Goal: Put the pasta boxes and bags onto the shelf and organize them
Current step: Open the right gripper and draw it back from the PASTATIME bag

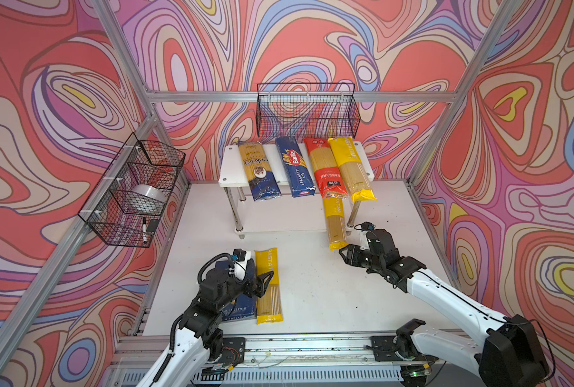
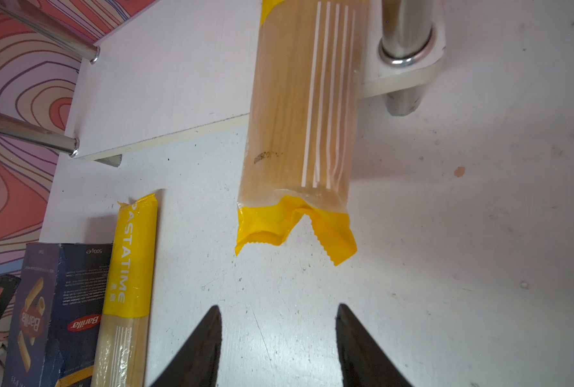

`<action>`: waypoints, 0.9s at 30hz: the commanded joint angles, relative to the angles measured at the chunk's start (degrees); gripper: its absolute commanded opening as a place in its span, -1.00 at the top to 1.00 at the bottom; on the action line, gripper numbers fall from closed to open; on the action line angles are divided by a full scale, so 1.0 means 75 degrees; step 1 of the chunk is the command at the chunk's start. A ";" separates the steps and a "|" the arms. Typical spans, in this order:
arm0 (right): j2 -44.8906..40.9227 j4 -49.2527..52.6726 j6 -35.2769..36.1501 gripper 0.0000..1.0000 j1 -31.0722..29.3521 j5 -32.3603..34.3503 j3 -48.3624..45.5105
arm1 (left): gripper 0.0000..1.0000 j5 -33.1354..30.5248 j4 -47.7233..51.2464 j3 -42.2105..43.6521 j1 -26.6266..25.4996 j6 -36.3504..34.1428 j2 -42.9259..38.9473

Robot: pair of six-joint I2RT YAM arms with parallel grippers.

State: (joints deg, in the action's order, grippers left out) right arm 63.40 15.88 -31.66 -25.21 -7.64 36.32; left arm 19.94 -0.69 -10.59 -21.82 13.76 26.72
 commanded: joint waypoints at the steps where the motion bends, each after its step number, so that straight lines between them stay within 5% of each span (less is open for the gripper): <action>1: 0.0210 -0.0483 -0.0177 -0.12 -0.0082 -0.0476 -0.0197 | -1.00 0.0059 -0.0178 0.0023 -0.0032 0.0052 0.0001; 27: 0.2224 -0.2399 0.0040 -0.12 -0.0458 -0.0253 0.0242 | -1.00 -0.0024 -0.0141 0.0022 -0.0033 0.0040 0.0005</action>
State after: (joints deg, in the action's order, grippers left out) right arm 79.20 0.21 -32.32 -28.32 -10.94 36.14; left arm 19.92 -0.69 -10.59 -21.82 13.76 26.76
